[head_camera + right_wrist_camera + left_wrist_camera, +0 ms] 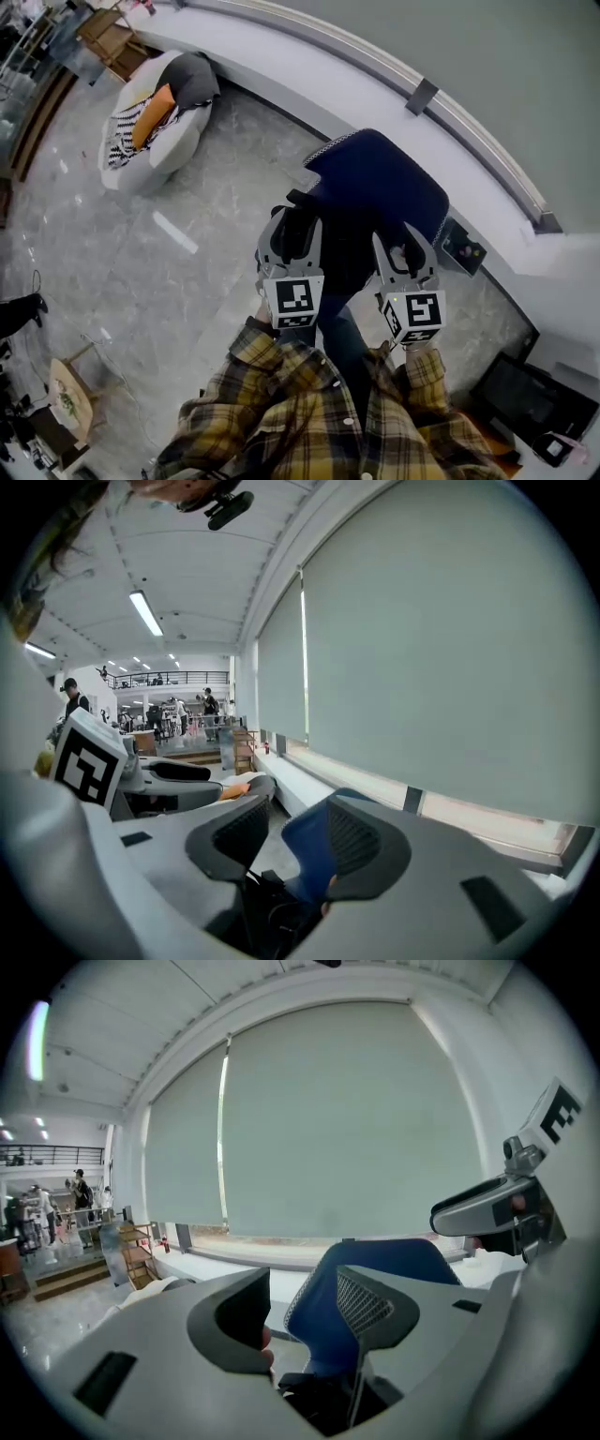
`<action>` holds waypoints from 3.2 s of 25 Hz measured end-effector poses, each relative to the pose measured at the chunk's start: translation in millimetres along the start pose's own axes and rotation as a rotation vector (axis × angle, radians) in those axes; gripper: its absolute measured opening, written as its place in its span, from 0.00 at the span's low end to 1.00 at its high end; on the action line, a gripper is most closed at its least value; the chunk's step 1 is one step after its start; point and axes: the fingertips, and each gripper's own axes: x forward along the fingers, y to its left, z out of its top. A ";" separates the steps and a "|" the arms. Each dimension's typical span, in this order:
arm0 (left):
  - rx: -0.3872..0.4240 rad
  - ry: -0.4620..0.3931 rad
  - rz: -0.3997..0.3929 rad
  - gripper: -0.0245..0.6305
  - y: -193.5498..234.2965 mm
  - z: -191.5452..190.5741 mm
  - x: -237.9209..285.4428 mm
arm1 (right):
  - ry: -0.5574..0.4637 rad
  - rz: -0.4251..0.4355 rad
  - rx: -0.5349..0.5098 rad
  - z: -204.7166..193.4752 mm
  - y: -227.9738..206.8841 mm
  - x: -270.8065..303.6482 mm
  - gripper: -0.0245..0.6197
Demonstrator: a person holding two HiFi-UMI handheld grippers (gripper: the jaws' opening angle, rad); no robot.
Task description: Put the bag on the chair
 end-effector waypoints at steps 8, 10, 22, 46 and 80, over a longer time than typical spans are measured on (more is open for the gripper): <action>0.016 -0.155 0.016 0.31 0.6 103.6 -48.7 | -0.166 0.065 -0.078 96.8 28.0 -40.8 0.29; 0.019 -0.203 0.002 0.28 -1.6 128.9 -59.0 | -0.218 0.081 -0.079 121.2 33.6 -47.8 0.26; 0.063 -0.274 -0.131 0.12 -37.1 189.0 -107.4 | -0.303 0.183 -0.040 175.2 55.1 -94.4 0.12; -0.026 -0.285 -0.331 0.07 -68.2 190.0 -115.6 | -0.226 0.219 0.017 157.1 47.7 -95.3 0.06; -0.008 -0.244 -0.304 0.07 -42.3 178.6 -101.0 | -0.180 0.231 0.021 147.3 52.4 -84.8 0.06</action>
